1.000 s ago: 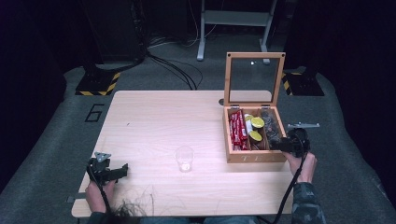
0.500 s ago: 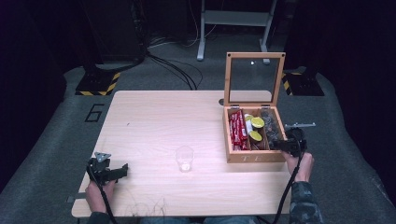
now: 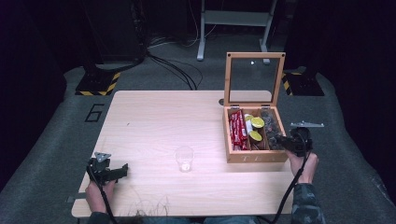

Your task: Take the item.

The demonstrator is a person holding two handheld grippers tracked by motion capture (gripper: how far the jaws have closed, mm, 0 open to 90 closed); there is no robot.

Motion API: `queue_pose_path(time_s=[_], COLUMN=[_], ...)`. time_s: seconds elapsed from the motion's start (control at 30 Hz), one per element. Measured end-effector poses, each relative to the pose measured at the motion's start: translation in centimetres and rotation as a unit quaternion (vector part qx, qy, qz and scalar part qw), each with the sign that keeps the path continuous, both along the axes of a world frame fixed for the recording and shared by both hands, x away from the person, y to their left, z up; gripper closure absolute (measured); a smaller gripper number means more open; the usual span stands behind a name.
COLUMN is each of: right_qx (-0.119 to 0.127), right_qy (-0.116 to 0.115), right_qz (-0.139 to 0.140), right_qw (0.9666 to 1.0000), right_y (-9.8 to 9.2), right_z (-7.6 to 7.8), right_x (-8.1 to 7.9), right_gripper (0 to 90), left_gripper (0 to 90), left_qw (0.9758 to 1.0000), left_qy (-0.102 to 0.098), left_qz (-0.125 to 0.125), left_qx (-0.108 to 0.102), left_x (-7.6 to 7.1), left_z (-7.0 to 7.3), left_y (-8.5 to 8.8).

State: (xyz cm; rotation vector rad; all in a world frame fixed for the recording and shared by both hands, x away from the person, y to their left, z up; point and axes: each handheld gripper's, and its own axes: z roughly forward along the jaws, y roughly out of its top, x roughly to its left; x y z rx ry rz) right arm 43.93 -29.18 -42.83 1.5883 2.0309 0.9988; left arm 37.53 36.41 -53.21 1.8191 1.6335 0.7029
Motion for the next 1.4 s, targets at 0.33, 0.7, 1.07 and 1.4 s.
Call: queue_pose_path(time_s=[0.33,0.7,1.07,1.4], right_qx=[-0.008,-0.032,-0.010,-0.023], right_qy=[0.015,0.014,0.037,0.012], right_qz=[0.007,-0.009,-0.016,-0.004], right_qw=[0.9998,0.9994,0.9991,0.9997], right_y=[0.6,1.5,1.5,1.6], right_z=[-0.8,-1.0,-2.0,-1.0], right_x=[0.9,2.0,4.7,4.0], right_gripper=[74.7,67.9,80.1,90.0], left_gripper=[2.2,2.2,2.2,2.2], left_qw=[1.0000,1.0000,1.0000,1.0000], left_qy=[0.000,0.000,0.000,0.000], left_qz=[0.000,0.000,0.000,0.000], left_qx=[0.000,0.000,0.000,0.000], left_x=[0.0,0.0,0.0,0.0], left_z=[0.0,0.0,0.0,0.0], left_y=[0.0,0.0,0.0,0.0])
